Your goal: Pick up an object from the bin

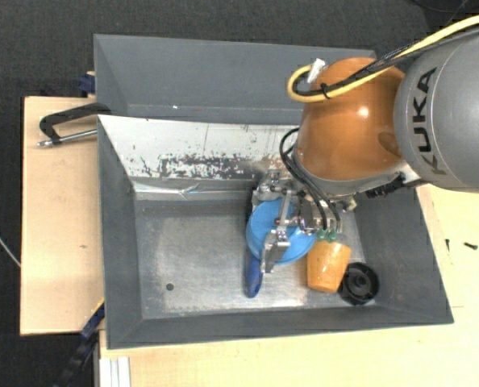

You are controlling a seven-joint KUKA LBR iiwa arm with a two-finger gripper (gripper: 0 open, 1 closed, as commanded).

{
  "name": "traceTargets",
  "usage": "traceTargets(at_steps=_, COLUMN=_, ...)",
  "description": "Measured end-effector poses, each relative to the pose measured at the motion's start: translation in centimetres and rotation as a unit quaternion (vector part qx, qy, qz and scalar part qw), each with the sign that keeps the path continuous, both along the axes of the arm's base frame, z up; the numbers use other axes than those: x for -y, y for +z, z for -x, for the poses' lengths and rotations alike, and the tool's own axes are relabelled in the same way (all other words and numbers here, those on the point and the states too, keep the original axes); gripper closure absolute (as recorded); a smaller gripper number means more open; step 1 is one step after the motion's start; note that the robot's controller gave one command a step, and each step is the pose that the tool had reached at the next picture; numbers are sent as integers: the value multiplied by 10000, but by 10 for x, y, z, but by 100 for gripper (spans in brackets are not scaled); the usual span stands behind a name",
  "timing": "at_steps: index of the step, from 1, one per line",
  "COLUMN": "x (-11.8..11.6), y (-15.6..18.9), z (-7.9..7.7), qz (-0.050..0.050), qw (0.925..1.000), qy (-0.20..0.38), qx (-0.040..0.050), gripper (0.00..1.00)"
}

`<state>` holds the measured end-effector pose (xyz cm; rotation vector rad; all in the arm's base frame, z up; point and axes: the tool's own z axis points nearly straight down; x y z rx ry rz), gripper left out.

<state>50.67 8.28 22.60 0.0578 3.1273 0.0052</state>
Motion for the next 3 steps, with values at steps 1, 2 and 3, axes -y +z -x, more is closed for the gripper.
traceTargets(at_steps=1, x=25, y=-9, z=-12, qz=29, qw=9829, qy=1843, qx=-37, gripper=100)
traceTargets(at_steps=2, x=-12, y=78, z=-79, qz=30, qw=9692, qy=2462, qx=28, gripper=100)
traceTargets(at_steps=3, x=60, y=-3, z=4, qz=28, qw=9690, qy=2469, qx=-120, gripper=100)
